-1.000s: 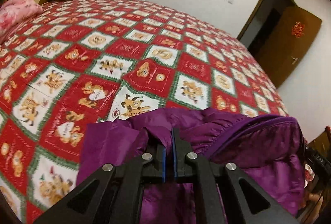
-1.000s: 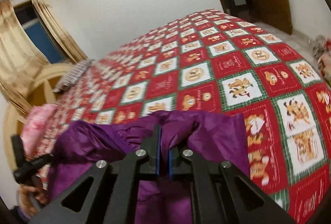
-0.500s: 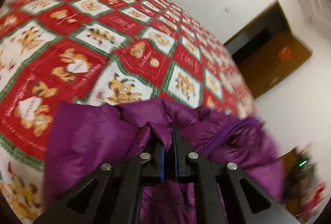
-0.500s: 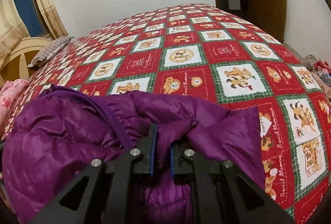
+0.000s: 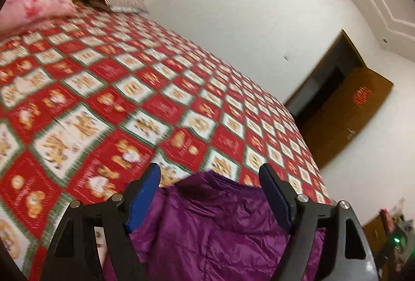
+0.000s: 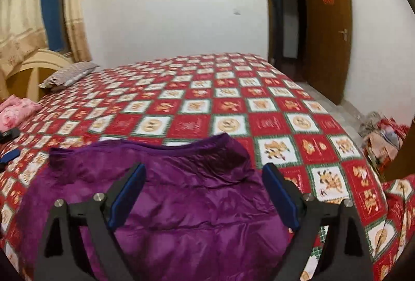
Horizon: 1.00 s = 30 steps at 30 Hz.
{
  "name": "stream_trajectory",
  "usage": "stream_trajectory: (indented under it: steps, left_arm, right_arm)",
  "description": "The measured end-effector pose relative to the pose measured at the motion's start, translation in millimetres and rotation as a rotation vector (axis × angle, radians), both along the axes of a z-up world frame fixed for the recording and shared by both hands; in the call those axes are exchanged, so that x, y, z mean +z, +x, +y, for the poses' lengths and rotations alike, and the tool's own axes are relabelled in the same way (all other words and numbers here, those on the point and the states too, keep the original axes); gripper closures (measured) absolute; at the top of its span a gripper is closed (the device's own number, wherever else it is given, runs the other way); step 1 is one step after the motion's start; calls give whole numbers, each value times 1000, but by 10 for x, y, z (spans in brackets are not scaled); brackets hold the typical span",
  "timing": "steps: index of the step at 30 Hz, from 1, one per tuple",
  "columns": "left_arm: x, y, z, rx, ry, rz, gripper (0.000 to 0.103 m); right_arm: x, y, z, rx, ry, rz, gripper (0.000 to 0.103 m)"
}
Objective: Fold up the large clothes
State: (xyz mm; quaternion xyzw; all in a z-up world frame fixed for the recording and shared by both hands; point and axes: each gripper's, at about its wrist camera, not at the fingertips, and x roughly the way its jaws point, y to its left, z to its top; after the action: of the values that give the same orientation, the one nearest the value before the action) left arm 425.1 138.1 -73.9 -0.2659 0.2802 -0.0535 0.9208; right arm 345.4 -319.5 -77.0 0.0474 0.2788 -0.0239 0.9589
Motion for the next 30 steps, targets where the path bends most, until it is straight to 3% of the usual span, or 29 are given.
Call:
stream_trajectory:
  steps: [1, 3, 5, 9, 13, 17, 19, 22, 30]
  left_arm:
    - [11, -7, -18, 17, 17, 1, 25]
    - [13, -56, -152, -18, 48, 6, 25]
    - [-48, -65, -495, -109, 111, 25, 25]
    - [-250, -68, -1098, -232, 203, 57, 25]
    - [-473, 160, -1407, -215, 278, 113, 25]
    - [-690, 318, -1484, -187, 357, 140, 25]
    - [-873, 383, -1430, -186, 352, 172, 24]
    - [-960, 372, -1366, -177, 300, 142, 23]
    - [-1017, 429, -1465, -164, 360, 173, 22]
  right_arm:
    - [32, -24, 44, 13, -7, -9, 18]
    - [73, -36, 175, 68, -9, -23, 60]
    - [46, 38, 324, 107, -9, 1, 75]
    - [-247, 401, 637, 175, 71, 98, 76]
    - [-645, 667, 852, 184, 44, 196, 76]
    - [-866, 722, 886, 169, 7, 224, 76]
    - [-905, 735, 879, 163, 4, 235, 76]
    - [-910, 732, 859, 154, 12, 237, 76]
    - [-856, 717, 885, 144, -17, 262, 76]
